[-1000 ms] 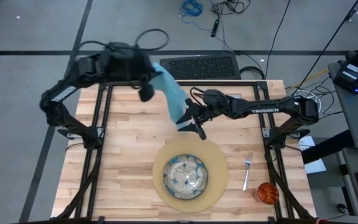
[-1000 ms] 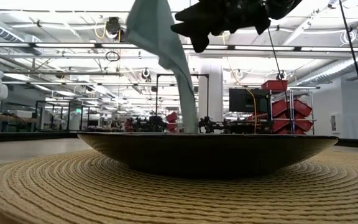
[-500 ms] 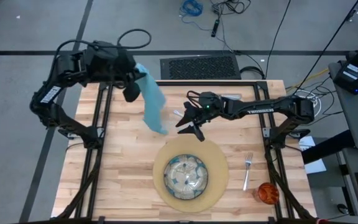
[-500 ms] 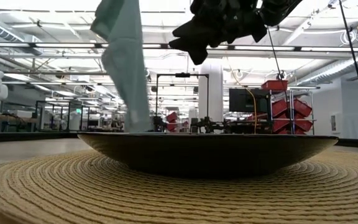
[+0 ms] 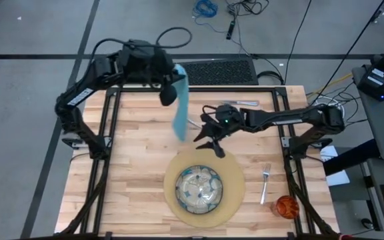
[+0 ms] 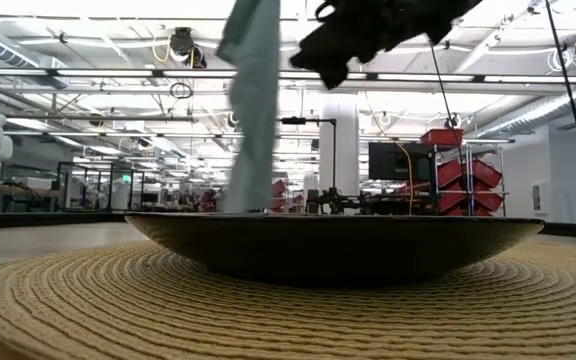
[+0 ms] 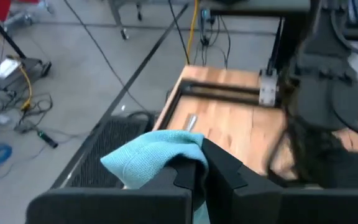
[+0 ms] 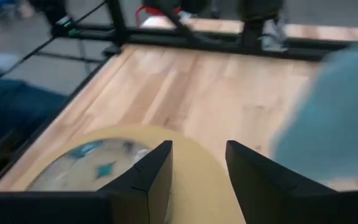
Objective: Set table place
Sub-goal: Fold the blue napkin
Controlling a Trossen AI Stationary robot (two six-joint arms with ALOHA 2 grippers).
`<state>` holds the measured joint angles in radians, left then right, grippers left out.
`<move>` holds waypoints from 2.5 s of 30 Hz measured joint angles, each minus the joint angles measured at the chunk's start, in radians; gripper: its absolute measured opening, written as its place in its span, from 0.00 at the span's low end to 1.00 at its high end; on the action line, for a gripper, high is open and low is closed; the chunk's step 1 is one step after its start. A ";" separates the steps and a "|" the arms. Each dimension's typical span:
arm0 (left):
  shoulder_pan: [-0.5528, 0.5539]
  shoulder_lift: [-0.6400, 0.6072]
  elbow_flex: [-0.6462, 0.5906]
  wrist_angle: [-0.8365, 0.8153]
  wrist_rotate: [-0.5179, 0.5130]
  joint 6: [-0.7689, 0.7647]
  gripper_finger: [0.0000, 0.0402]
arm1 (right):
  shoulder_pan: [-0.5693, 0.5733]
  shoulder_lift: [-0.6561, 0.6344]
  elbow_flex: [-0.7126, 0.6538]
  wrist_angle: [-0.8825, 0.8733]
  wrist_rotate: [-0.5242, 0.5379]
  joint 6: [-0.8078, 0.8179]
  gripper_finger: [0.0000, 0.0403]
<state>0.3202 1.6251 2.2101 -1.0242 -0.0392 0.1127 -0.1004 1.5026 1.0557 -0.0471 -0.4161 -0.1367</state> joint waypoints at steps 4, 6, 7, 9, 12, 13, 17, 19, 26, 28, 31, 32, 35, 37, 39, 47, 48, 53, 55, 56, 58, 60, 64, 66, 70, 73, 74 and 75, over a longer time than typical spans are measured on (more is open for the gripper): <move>0.000 0.068 0.139 0.031 0.065 0.000 0.00 | 0.033 -0.110 -0.028 -0.054 0.015 -0.018 0.34; -0.012 0.068 0.136 0.067 0.071 0.000 0.00 | 0.045 -0.180 -0.064 -0.046 0.031 -0.017 0.34; -0.014 0.058 0.132 0.064 0.065 -0.001 0.00 | 0.047 -0.216 -0.085 -0.034 0.030 -0.009 0.34; -0.005 0.054 0.131 -0.002 0.010 -0.017 0.00 | 0.051 -0.290 -0.128 -0.029 0.028 0.005 0.34; 0.030 0.059 0.131 -0.181 -0.061 -0.071 0.00 | 0.055 -0.391 -0.185 -0.023 0.043 0.037 0.34; 0.041 0.069 0.129 -0.248 -0.069 -0.085 0.00 | 0.059 -0.417 -0.199 -0.020 0.069 0.048 0.34; 0.073 0.117 0.048 -0.432 -0.083 -0.129 0.00 | 0.080 -0.478 -0.226 -0.013 0.136 0.067 0.34; 0.078 0.133 -0.018 -0.441 -0.050 -0.134 0.00 | 0.098 -0.484 -0.226 -0.008 0.157 0.069 0.34; 0.111 0.148 -0.248 -0.420 -0.031 -0.150 0.00 | 0.154 -0.483 -0.227 -0.002 0.214 0.068 0.34; 0.125 0.150 -0.305 -0.396 -0.068 -0.160 0.00 | 0.166 -0.483 -0.227 -0.003 0.216 0.067 0.34; 0.154 0.142 -0.353 -0.366 -0.069 -0.184 0.00 | 0.181 -0.483 -0.226 -0.019 0.230 0.060 0.34; 0.163 0.141 -0.361 -0.368 -0.060 -0.184 0.00 | 0.185 -0.483 -0.226 -0.031 0.238 0.054 0.34; 0.186 0.140 -0.368 -0.368 -0.025 -0.178 0.05 | 0.189 -0.483 -0.226 -0.046 0.240 0.047 0.34; 0.197 0.139 -0.368 -0.357 -0.022 -0.173 0.11 | 0.189 -0.482 -0.226 -0.045 0.240 0.045 0.34; 0.210 0.139 -0.368 -0.343 -0.024 -0.178 0.20 | 0.189 -0.482 -0.226 -0.045 0.240 0.043 0.34; 0.260 0.116 -0.369 -0.400 -0.029 -0.177 0.53 | 0.189 -0.482 -0.226 -0.073 0.276 0.039 0.34; 0.264 0.113 -0.369 -0.406 -0.029 -0.174 0.56 | 0.188 -0.482 -0.226 -0.091 0.300 0.041 0.34; 0.276 0.094 -0.369 -0.428 -0.032 -0.132 0.62 | 0.131 -0.482 -0.253 -0.134 0.490 0.065 0.34; 0.281 0.095 -0.369 -0.412 -0.033 -0.120 0.62 | 0.078 -0.481 -0.294 -0.107 0.493 0.087 0.34; 0.282 0.095 -0.370 -0.396 -0.031 -0.106 0.62 | 0.048 -0.479 -0.316 -0.086 0.488 0.103 0.34; 0.282 0.094 -0.387 -0.345 0.005 -0.097 0.62 | -0.008 -0.474 -0.362 -0.040 0.456 0.147 0.34; 0.282 0.094 -0.416 -0.282 0.060 -0.081 0.62 | -0.053 -0.467 -0.415 0.006 0.360 0.198 0.34; 0.287 0.116 -0.485 -0.192 0.099 -0.048 0.62 | -0.079 -0.457 -0.485 0.054 0.204 0.278 0.34; 0.302 0.124 -0.519 -0.183 0.099 -0.021 0.62 | -0.087 -0.457 -0.490 -0.004 0.210 0.292 0.34; 0.344 0.124 -0.564 -0.139 0.095 -0.009 0.62 | -0.133 -0.457 -0.491 -0.137 0.319 0.393 0.34; 0.357 0.124 -0.569 -0.110 0.101 -0.018 0.62 | -0.165 -0.456 -0.492 -0.185 0.365 0.528 0.34; 0.357 0.124 -0.569 -0.093 0.108 -0.017 0.62 | -0.170 -0.456 -0.492 -0.173 0.366 0.564 0.34; 0.357 0.124 -0.569 -0.078 0.112 -0.012 0.62 | -0.174 -0.456 -0.492 -0.155 0.364 0.597 0.34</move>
<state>0.6773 1.7493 1.6413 -1.1019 0.0723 0.1011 -0.2742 1.0462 0.5640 -0.2019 -0.0517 0.4606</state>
